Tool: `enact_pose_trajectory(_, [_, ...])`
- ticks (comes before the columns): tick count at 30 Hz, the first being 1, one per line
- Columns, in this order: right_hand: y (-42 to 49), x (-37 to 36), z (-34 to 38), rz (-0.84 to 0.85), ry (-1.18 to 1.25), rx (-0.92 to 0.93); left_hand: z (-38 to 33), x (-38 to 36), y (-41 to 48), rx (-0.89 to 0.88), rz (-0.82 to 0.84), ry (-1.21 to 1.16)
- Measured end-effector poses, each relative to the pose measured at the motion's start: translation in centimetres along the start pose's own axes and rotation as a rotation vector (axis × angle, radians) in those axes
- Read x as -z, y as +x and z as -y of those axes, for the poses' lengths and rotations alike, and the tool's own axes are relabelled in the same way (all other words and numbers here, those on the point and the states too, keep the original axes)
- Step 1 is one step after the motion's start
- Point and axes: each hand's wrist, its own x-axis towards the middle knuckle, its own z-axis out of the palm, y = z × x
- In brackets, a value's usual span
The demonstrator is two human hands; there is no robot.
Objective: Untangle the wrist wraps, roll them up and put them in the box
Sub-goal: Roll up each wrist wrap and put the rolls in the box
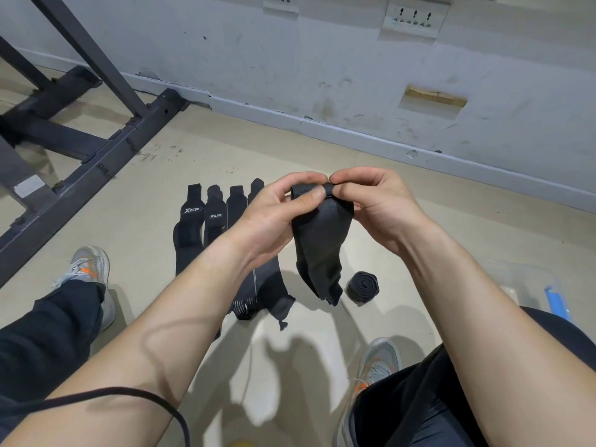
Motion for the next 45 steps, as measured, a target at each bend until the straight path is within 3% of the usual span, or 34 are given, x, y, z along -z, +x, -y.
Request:
enact_pose_trajectory(4, [0.0, 0.1, -0.4, -0.016, -0.101, 0.053, 0.3, 0.4, 0.5, 0.063, -0.124, 0.141])
enact_pose_trajectory(9, [-0.3, 0.2, -0.3, -0.018, -0.212, 0.11, 0.5, 0.9, 0.7, 0.078, -0.145, 0.177])
enact_pose_trajectory(15, [-0.3, 0.2, -0.3, 0.136, -0.262, -0.06, 0.1, 0.9, 0.7, -0.009, -0.186, 0.25])
enact_pose_trajectory(22, [-0.1, 0.2, -1.0, 0.094, -0.359, 0.168, -0.1, 1.0, 0.7, -0.011, -0.192, 0.321])
enact_pose_trajectory(28, [-0.2, 0.0, -1.1, 0.069, -0.326, 0.207, -0.4, 1.1, 0.5, 0.091, -0.079, 0.213])
enact_pose_trajectory(38, [-0.2, -0.2, -1.3, 0.037, -0.263, 0.194, -0.2, -0.1, 0.6, 0.044, -0.199, 0.212])
enact_pose_trajectory(42, [0.0, -0.1, -2.0, 0.051, -0.08, 0.014, -0.5, 0.1, 0.8, 0.007, -0.214, 0.126])
enact_pose_trajectory(45, [-0.3, -0.5, -1.8, 0.149, -0.247, -0.046, -0.9, 0.2, 0.7, -0.058, -0.246, 0.198])
